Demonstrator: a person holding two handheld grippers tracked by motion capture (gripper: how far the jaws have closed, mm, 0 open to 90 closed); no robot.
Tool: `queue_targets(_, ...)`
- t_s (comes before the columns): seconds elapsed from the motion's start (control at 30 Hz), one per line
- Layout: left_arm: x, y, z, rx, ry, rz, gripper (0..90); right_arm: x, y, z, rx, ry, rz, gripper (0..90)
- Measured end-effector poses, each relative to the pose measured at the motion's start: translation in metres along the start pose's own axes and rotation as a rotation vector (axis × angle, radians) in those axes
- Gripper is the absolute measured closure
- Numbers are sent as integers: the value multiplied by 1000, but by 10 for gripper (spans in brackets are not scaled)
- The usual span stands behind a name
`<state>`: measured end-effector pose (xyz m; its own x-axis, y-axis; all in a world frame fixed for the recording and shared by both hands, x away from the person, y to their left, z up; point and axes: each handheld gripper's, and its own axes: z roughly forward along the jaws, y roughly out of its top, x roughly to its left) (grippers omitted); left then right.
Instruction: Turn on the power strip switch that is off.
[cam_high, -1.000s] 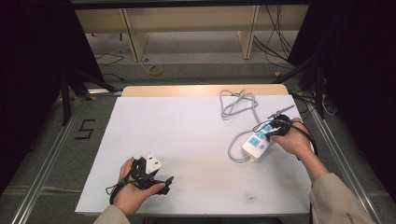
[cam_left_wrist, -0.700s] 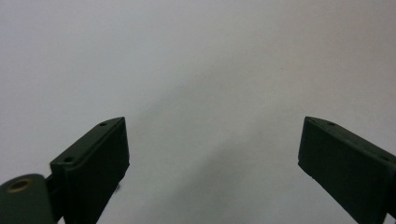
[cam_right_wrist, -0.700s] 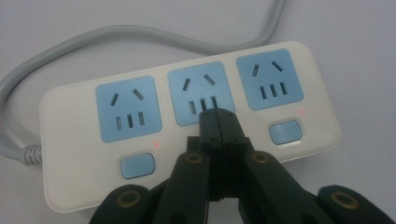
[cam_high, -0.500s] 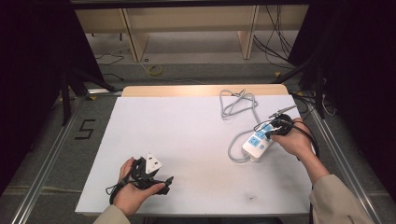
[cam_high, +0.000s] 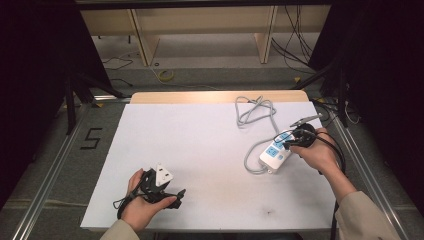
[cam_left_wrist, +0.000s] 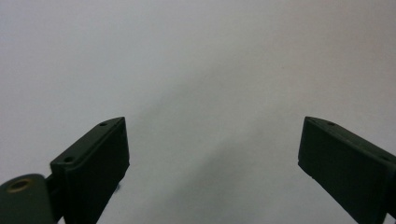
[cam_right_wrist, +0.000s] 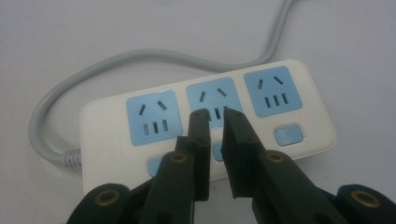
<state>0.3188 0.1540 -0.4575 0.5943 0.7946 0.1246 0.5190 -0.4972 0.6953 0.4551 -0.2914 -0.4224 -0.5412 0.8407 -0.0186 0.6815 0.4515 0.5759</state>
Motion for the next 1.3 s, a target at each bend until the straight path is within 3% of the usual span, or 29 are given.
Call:
queue_targets(0.47,-1,0,0,-1,2,1,83,9,-19,-16,-96,18,49,706)
queue_targets(0.7,0,-1,-2,-3,5,2,83,21,-27,-23,-144,39,36,654)
queue_targets(0.9,0,-1,-2,1,6,3,83,32,-31,-25,-160,43,3,617)
queue_targets(1.3,0,-1,-2,1,10,1,83,48,-46,-33,-180,81,-15,508)
